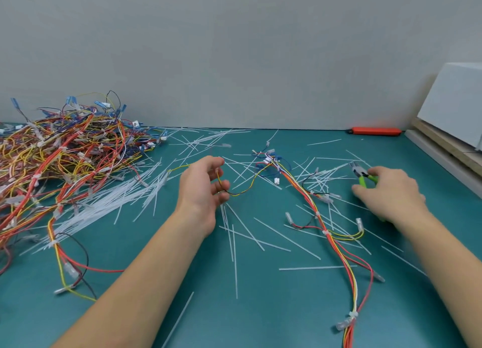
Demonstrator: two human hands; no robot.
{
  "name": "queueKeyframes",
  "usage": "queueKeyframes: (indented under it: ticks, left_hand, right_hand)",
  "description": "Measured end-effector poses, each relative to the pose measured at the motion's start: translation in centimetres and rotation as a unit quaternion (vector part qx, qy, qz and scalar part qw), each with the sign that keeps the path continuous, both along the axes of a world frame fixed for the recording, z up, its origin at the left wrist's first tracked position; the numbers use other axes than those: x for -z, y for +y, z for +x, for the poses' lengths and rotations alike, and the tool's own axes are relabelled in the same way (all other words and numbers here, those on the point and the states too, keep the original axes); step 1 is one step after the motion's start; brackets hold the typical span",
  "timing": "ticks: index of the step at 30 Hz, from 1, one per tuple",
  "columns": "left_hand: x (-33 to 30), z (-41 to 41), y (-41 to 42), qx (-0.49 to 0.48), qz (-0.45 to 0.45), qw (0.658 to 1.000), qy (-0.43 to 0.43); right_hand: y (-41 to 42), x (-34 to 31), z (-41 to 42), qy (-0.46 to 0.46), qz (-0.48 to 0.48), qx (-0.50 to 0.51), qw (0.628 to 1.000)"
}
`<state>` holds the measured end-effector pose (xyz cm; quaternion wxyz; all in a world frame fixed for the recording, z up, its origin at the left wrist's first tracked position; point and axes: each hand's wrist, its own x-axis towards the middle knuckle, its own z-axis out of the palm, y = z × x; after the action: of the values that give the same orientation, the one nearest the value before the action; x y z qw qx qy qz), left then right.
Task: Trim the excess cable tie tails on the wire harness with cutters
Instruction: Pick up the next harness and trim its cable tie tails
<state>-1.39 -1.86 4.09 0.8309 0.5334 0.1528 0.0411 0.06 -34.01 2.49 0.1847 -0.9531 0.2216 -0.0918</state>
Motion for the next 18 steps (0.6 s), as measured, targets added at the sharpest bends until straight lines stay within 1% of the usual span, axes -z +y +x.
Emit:
queueKeyframes:
  ticks: [2, 6, 9, 11, 13, 15, 16, 18]
  left_hand:
    - [-0.1, -0.2, -0.4, 0.004, 0.049, 0.998, -0.032]
    - [-0.2, -0.7, -1.2, 0.006, 0.155, 0.983, -0.094]
    - [0.1, -1.0, -1.6, 0.022, 0.186, 0.974, -0.131]
    - [0.3, -1.1, -1.7, 0.029, 0.220, 0.961, -0.165]
    - [0.7, -1.1, -1.9, 0.028, 0.272, 0.941, -0.200]
    - [1.0, -1.1, -2.1, 0.031, 0.320, 0.921, -0.221]
    - [1.1, -1.1, -2.1, 0.039, 0.339, 0.911, -0.231]
    - [1.3, -1.2, -2.2, 0.061, 0.367, 0.888, -0.272]
  right_hand:
    - [-0.6, 0.4, 0.4, 0.027, -0.025, 0.018, 0.999]
    - [-1.3, 1.1, 1.0, 0.024, -0.039, 0.028, 0.999]
    - [-1.5, 1.3, 1.0, 0.017, -0.042, 0.017, 0.999]
    - [-1.6, 1.3, 0.9, 0.014, -0.037, 0.013, 0.999]
    - [-1.3, 1.2, 0.6, 0.014, -0.038, 0.015, 0.999]
    - [-0.8, 0.8, 0.3, -0.028, -0.050, 0.002, 0.998]
    - [-0.3, 0.6, 0.1, -0.073, -0.050, -0.021, 0.996]
    - [1.3, -0.2, -0.3, -0.172, -0.031, -0.096, 0.980]
